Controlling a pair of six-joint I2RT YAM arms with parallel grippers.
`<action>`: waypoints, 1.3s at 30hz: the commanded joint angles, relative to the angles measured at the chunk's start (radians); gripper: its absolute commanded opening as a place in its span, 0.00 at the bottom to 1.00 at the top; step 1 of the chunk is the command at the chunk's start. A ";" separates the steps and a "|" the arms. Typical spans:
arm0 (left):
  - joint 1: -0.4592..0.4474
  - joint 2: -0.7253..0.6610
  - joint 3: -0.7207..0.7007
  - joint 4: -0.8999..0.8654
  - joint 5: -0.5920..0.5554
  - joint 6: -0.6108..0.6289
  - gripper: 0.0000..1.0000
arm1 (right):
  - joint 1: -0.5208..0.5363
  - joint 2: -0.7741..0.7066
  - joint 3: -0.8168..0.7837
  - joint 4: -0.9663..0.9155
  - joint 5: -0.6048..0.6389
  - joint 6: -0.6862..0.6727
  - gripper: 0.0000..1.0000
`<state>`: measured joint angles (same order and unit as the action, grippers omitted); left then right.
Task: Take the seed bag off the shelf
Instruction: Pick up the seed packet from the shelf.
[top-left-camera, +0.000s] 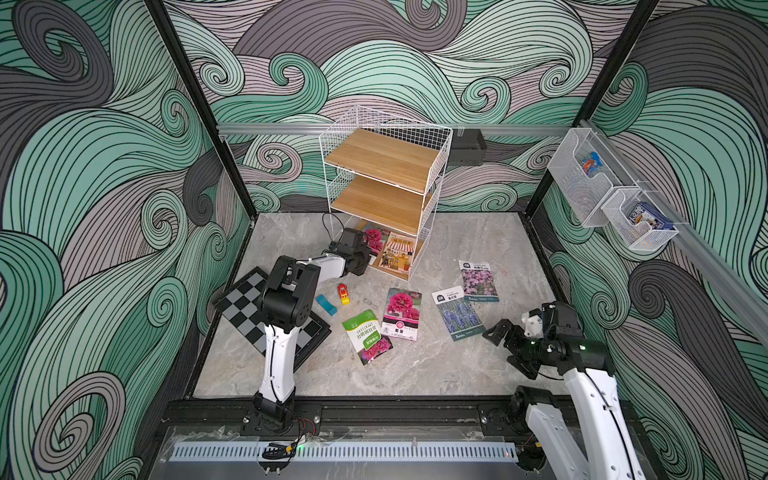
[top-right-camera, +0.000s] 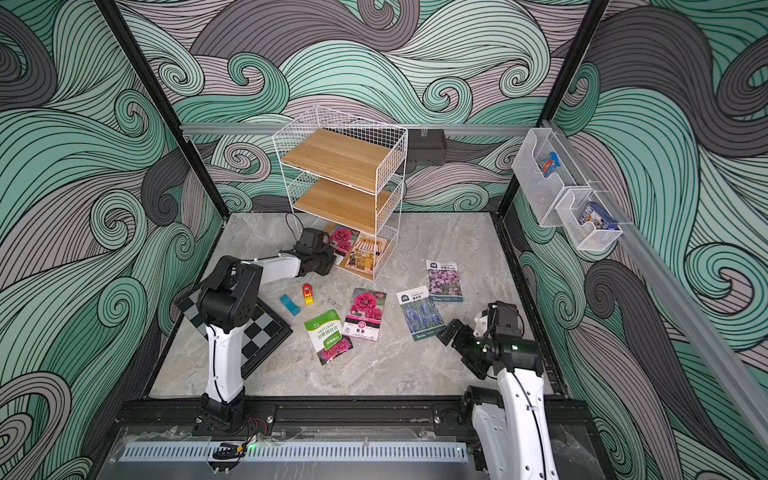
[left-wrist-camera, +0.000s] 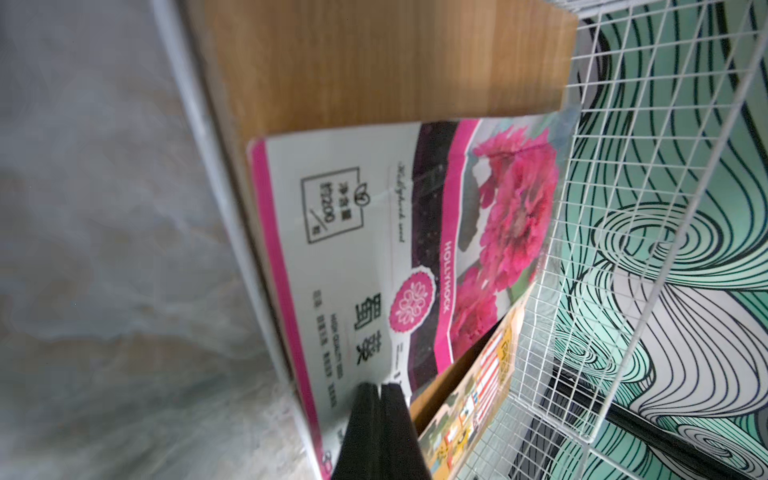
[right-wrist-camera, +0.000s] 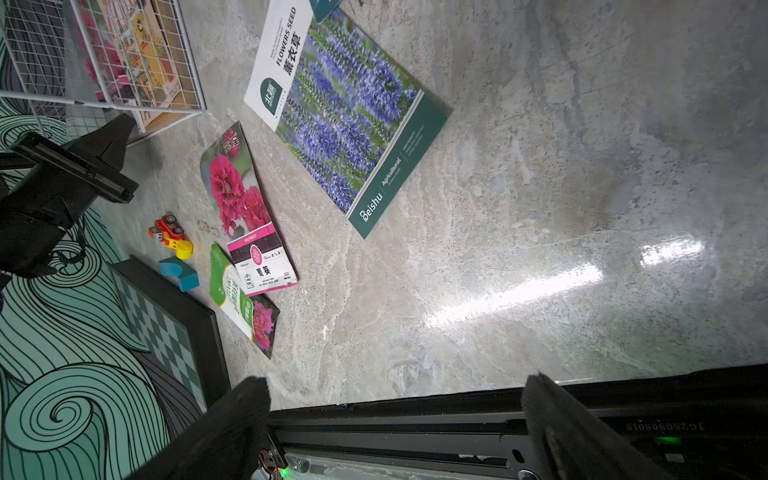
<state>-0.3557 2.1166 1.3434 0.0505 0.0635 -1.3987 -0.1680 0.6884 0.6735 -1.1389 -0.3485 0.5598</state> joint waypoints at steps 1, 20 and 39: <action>0.003 -0.026 -0.035 -0.104 0.021 0.033 0.00 | -0.010 0.027 0.060 0.046 0.014 -0.005 0.99; 0.008 -0.194 -0.018 -0.117 0.055 0.136 0.15 | -0.035 0.208 0.200 0.157 -0.038 0.031 0.99; 0.017 -0.234 -0.210 -0.074 0.037 0.062 0.60 | -0.036 0.253 0.199 0.215 -0.094 0.057 0.99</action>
<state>-0.3470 1.8420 1.1286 -0.0666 0.1116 -1.3106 -0.2016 0.9325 0.8391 -0.9451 -0.4175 0.6109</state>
